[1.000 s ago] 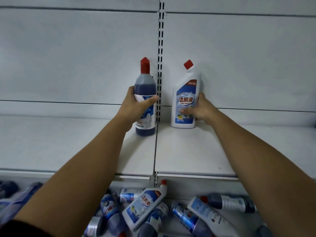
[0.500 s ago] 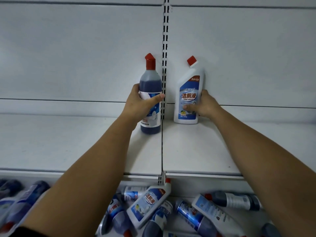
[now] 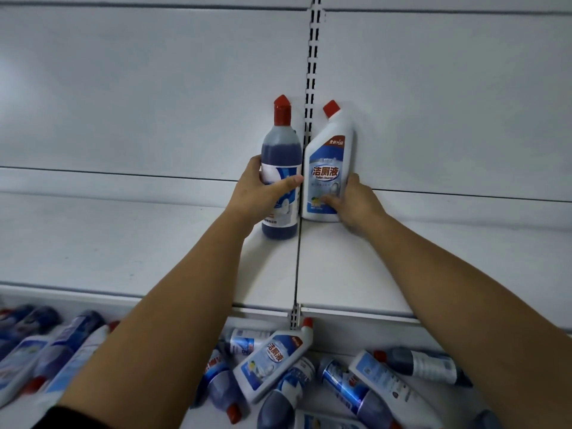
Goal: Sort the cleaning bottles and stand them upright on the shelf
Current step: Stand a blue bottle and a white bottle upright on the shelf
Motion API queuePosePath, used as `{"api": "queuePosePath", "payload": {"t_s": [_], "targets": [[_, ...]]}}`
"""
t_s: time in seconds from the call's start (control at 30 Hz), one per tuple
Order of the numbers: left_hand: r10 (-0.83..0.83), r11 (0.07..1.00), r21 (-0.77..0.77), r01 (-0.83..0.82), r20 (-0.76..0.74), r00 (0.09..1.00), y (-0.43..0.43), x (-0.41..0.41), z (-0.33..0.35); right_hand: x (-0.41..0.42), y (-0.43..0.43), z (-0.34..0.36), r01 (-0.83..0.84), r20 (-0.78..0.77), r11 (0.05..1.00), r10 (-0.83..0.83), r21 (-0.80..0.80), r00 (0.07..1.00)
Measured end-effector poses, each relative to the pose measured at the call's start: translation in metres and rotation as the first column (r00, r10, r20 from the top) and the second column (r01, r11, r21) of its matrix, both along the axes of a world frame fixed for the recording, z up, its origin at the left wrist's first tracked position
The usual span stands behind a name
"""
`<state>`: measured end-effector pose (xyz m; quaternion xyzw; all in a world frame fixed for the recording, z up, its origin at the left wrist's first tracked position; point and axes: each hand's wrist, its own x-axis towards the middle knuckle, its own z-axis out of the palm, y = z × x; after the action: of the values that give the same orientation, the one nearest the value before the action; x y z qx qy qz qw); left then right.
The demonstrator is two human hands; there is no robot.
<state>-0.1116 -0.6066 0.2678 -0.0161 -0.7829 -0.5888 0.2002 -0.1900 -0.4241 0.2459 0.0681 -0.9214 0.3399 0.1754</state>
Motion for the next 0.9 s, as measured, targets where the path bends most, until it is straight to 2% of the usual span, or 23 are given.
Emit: {"api": "queuePosePath", "payload": {"t_s": [0.1, 0.17, 0.27, 0.5, 0.73, 0.9], "targets": [[0.021, 1.0, -0.008, -0.021, 0.014, 1.0, 0.002, 0.003, 0.002, 0.006, 0.006, -0.01, -0.005, 0.169, 0.953, -0.048, 0.302, 0.984], [0.035, 0.999, -0.007, -0.034, 0.025, 0.999, 0.003, 0.006, 0.003, 0.014, 0.012, -0.016, -0.097, 0.294, 0.907, -0.031, 0.41, 0.955], [0.057, 0.998, -0.001, -0.057, 0.034, 0.998, 0.007, 0.016, 0.005, 0.031, 0.024, -0.021, -0.192, 0.368, 0.886, 0.027, 0.422, 0.929], [0.085, 0.995, 0.055, -0.085, -0.004, 0.996, 0.023, 0.057, -0.002, 0.086, 0.038, -0.027, -0.253, 0.281, 0.843, 0.127, 0.475, 0.951], [0.11, 0.987, 0.122, -0.101, -0.068, 0.992, 0.028, 0.1, -0.007, 0.134, 0.031, -0.028, -0.268, 0.188, 0.872, 0.207, 0.408, 0.96], [0.163, 0.976, 0.162, -0.144, -0.11, 0.98, 0.006, 0.125, -0.006, 0.156, 0.007, -0.025, -0.313, 0.183, 0.885, 0.263, 0.344, 0.947]]}}
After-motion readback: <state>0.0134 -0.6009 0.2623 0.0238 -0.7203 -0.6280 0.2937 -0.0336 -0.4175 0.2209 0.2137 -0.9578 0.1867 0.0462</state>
